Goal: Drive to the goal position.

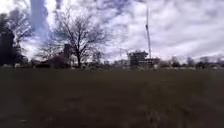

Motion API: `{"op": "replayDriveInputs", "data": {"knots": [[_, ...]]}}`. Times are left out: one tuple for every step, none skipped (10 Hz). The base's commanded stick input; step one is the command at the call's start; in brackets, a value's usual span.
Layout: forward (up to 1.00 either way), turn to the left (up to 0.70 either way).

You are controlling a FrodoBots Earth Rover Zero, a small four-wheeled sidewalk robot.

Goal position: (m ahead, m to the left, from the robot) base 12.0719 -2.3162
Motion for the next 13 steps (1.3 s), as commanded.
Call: {"op": "replayDriveInputs", "data": {"knots": [[0.7, 0.27], [0.7, 0.0], [0.7, 0.0], [0.7, 0.0], [0.7, 0.0], [0.7, 0.0], [0.7, -0.25], [0.7, -0.27], [0.7, -0.27], [0.7, -0.02], [0.7, 0.0], [0.7, -0.25], [0.7, -0.27]]}}
